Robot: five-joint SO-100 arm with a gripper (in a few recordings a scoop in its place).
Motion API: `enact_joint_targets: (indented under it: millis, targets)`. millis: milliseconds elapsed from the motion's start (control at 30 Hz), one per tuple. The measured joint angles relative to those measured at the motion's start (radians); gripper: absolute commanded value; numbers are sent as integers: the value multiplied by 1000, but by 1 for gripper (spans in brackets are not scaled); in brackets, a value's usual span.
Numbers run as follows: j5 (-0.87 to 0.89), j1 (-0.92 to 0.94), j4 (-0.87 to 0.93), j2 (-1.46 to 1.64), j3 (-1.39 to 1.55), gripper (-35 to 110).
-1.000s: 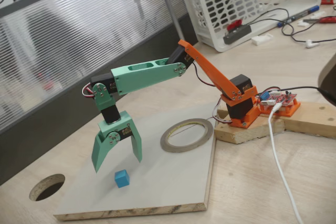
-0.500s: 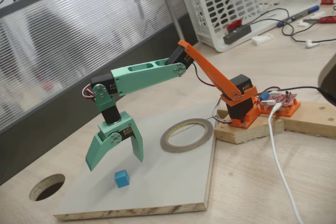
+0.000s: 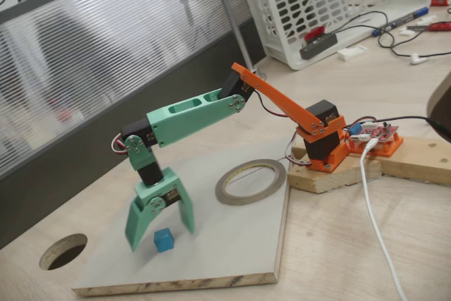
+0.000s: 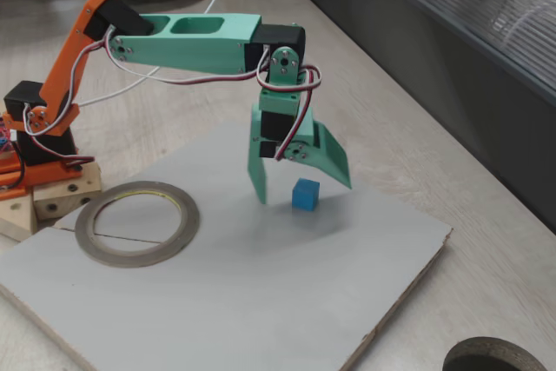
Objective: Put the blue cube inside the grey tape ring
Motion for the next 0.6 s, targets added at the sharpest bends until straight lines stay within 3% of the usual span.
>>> enact_joint_targets:
  millis: [333,600]
  targets:
    - [0,0,-103,0,-2,22]
    - [0,0,-106,0,-2,13]
